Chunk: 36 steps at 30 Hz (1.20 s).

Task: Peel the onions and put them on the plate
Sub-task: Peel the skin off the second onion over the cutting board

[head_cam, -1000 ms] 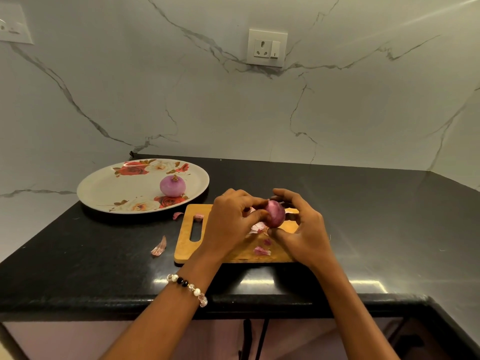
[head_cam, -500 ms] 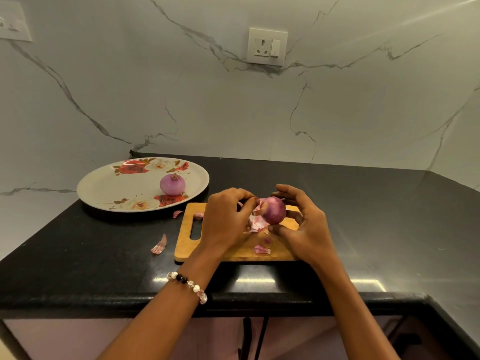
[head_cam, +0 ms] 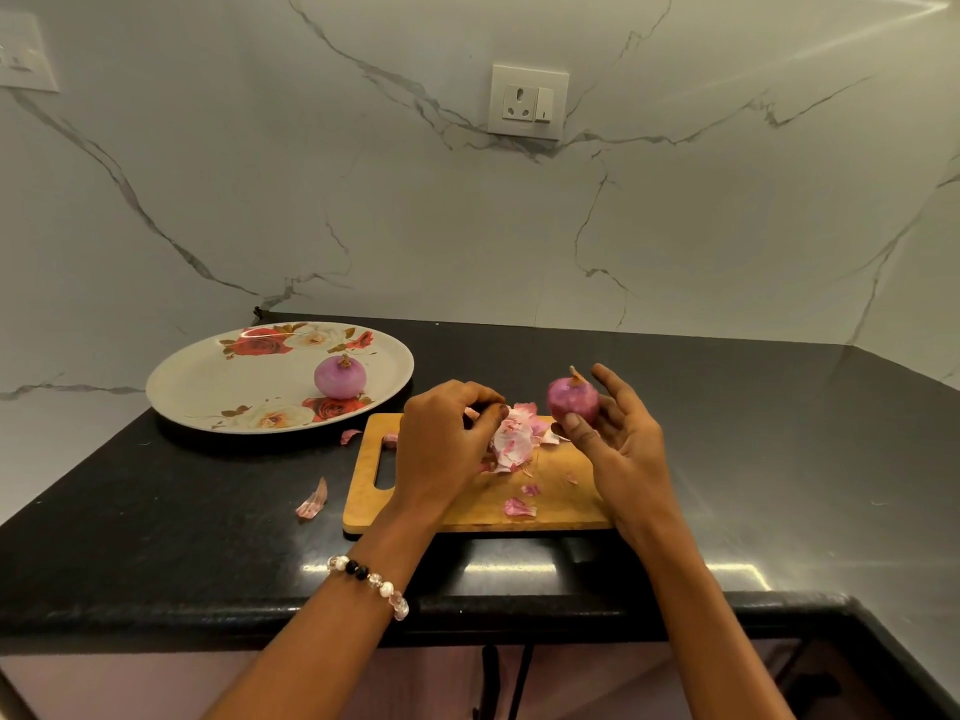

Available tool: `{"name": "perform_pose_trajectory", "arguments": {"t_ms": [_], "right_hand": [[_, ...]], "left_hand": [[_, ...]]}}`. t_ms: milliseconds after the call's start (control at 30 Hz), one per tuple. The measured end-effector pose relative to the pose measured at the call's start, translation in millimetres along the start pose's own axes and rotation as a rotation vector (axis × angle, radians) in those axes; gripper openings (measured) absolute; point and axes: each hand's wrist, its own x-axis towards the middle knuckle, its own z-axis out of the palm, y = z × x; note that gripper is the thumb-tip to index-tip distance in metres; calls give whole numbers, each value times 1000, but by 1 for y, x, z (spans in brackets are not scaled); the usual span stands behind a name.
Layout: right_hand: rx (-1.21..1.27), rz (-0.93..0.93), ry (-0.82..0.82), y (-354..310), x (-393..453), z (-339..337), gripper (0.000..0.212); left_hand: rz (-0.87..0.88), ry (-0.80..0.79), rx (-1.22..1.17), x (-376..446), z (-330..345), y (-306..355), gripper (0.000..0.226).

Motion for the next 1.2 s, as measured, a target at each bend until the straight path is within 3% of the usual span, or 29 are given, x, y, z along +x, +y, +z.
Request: {"name": "perform_pose_trajectory", "arguments": {"t_ms": [133,367,467,567,767,1033,1200], "right_hand": [[109,71,-4,-4,-1,0,77],[167,114,-26,-6,-1,0,58],[201,126,-13,-9,-3,1,65],[240,127,-11,-12,-4,2,60],[234,139,-107,-17,-6,4,60],[224,163,-144,-21,-7,5,57],[304,202,-123,-23,-7,4,51]], "left_hand": [[-30,40,25,0,-1,0,14],[66,-20,-42,0,0,1,17],[57,-40,-68,-2,3,1,23],[100,-68,-47,-2,6,1,29],[129,-94,-65,-2,8,2,49],[100,-155,-113,-3,6,1,43],[49,-126,-185,-2,2,3,26]]}}
